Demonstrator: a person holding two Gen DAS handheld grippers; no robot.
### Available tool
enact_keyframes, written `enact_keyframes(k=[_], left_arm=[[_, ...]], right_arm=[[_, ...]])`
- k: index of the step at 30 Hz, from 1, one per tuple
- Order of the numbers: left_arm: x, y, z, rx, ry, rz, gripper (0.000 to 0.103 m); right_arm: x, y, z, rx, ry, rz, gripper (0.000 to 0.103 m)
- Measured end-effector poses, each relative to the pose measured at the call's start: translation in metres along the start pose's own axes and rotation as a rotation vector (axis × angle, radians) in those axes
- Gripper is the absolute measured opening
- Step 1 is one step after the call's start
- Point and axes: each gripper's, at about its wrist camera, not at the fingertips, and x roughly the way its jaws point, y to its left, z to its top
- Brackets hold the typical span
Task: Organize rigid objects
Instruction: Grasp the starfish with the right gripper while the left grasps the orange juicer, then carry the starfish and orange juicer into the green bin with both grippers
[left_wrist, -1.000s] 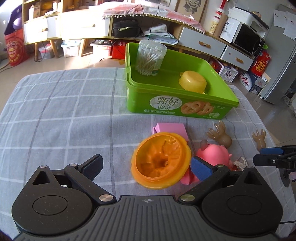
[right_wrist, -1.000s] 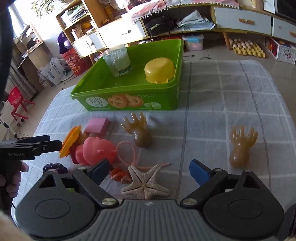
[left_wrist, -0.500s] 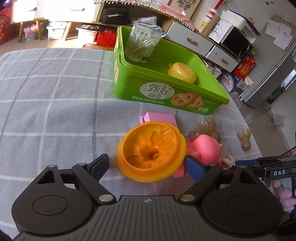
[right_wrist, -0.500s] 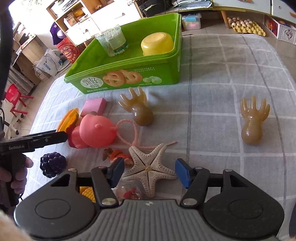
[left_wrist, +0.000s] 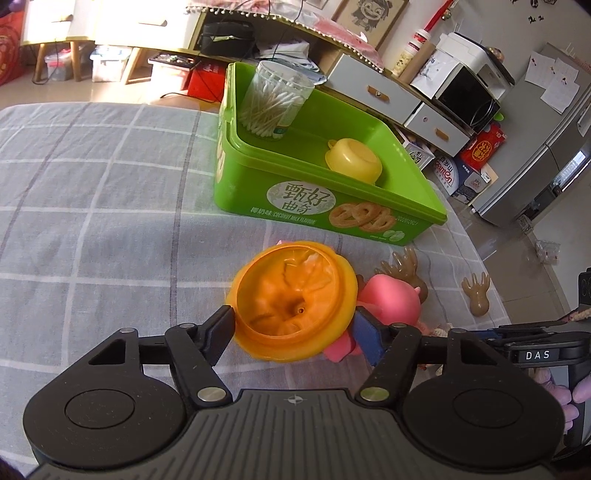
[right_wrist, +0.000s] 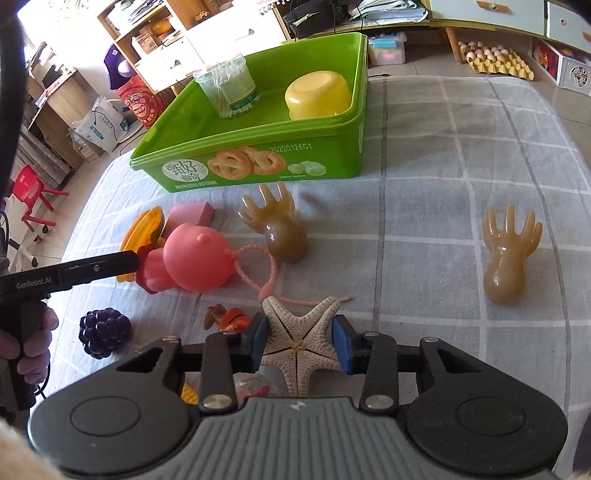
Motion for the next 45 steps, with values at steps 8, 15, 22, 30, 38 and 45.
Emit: enact_keyframes(k=[8, 15, 22, 30, 38, 45], left_arm=[[-0.007, 0.004, 0.002, -0.043, -0.004, -0.008, 0.022], [-0.013, -0.001, 0.007, -0.001, -0.059, 0.049, 0.015], [-0.004, -0.025, -0.002, 0.206, -0.102, 0.138, 0.041], [0.011, -0.040, 0.000, 0.294, -0.124, 0.203, 0.031], [0.004, -0.041, 0.007, 0.250, -0.174, 0.246, 0.013], [-0.018, -0.036, 0.015, 0.145, -0.213, 0.175, 0.013]], right_arm=[[-0.008, -0.013, 0.010, 0.040, -0.036, -0.030, 0.013], [-0.009, -0.019, 0.013, 0.069, -0.042, -0.038, 0.013], [-0.005, -0.021, 0.017, 0.080, -0.041, -0.038, 0.013], [-0.007, -0.022, 0.024, 0.104, -0.057, -0.027, 0.013], [-0.009, -0.020, 0.030, 0.119, -0.072, -0.015, 0.013], [-0.016, -0.021, 0.036, 0.140, -0.100, 0.000, 0.012]])
